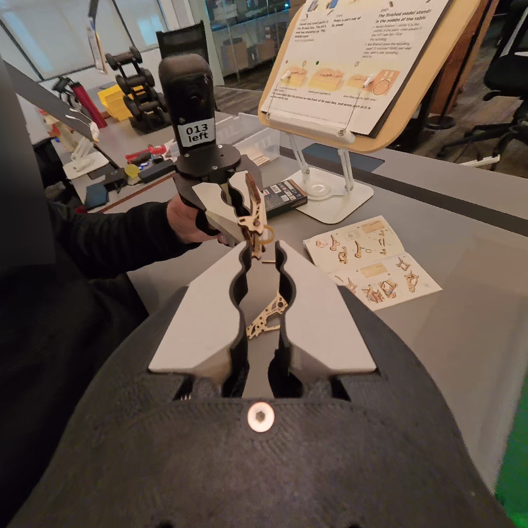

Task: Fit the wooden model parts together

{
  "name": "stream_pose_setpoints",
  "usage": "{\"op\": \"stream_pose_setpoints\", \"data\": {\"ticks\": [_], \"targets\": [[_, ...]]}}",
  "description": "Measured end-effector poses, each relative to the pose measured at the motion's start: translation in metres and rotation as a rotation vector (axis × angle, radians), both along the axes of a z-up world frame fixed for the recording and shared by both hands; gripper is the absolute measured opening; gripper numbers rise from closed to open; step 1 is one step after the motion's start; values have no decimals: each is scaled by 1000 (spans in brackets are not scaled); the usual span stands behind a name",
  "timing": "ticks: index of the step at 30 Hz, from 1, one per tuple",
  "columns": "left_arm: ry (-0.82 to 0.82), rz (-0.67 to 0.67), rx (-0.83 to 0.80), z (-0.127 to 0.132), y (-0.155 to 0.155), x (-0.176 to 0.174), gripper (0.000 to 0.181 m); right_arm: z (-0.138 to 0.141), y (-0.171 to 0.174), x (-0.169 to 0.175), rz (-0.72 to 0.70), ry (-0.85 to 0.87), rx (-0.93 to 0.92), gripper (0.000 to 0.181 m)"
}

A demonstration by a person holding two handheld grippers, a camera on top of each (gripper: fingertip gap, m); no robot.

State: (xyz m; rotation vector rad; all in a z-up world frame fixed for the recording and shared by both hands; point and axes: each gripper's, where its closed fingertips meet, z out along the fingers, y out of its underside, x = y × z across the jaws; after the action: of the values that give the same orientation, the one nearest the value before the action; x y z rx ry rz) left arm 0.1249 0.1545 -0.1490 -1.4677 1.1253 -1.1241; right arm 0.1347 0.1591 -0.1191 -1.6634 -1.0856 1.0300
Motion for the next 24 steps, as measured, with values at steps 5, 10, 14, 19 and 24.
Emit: {"op": "stream_pose_setpoints", "data": {"ticks": [5,10,14,19,24], "targets": [[-111,-116,-97,14,-12,6,0,7,-9,0,117,93,-20,7],[-181,-218,-171,23,-22,11,0,17,-16,-4,223,208,-44,6],[-182,-231,-189,21,-23,14,0,23,-24,-2,305,269,-91,9],[-204,-256,-212,22,-25,17,0,25,-26,-3,328,275,-106,1],[-184,-287,-221,18,-30,21,0,25,-30,-2,352,280,-136,1]]}}
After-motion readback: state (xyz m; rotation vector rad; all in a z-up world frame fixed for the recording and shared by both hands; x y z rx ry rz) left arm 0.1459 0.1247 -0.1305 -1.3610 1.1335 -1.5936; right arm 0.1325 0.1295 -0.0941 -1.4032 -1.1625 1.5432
